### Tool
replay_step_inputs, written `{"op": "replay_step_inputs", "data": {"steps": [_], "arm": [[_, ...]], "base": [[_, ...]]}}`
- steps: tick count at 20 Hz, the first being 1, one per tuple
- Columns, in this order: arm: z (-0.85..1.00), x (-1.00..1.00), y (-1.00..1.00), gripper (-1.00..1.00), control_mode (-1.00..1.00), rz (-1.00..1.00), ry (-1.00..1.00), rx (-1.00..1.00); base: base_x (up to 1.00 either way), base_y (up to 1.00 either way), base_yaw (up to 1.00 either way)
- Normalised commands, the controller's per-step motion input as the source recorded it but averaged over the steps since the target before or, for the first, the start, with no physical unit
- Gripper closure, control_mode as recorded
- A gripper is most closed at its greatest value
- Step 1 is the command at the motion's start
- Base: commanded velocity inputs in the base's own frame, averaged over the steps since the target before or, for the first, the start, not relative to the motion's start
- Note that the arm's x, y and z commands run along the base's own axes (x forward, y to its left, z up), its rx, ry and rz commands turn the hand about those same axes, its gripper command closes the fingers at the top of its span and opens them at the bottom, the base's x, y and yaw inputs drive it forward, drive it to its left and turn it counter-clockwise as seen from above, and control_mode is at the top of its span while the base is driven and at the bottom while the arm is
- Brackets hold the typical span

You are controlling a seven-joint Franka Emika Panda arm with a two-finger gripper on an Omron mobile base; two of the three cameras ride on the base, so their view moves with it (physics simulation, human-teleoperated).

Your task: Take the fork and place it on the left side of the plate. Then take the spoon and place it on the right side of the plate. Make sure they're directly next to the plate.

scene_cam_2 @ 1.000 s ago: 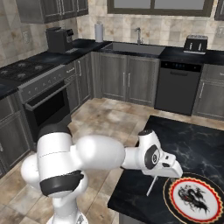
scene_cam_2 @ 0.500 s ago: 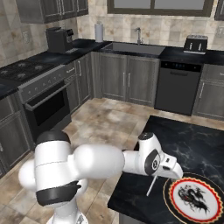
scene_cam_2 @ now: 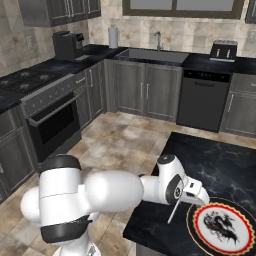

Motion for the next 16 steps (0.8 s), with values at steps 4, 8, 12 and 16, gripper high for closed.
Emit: {"op": "replay_step_inputs", "data": {"steps": [4, 8, 12, 16], "arm": [[0.00, 0.32, -0.17, -1.00, -1.00, 0.02, 0.00, 0.00], [0.00, 0.27, -0.41, -1.00, -1.00, 0.14, 0.00, 0.05], [0.00, 0.01, -0.65, -1.00, -1.00, 0.23, 0.00, 0.17], [0.00, -0.03, -0.26, -1.00, -1.00, 0.19, 0.00, 0.26]], "base": [[0.00, 0.00, 0.00], [0.00, 0.00, 0.00], [0.00, 0.00, 0.00], [0.00, 0.00, 0.00]]}}
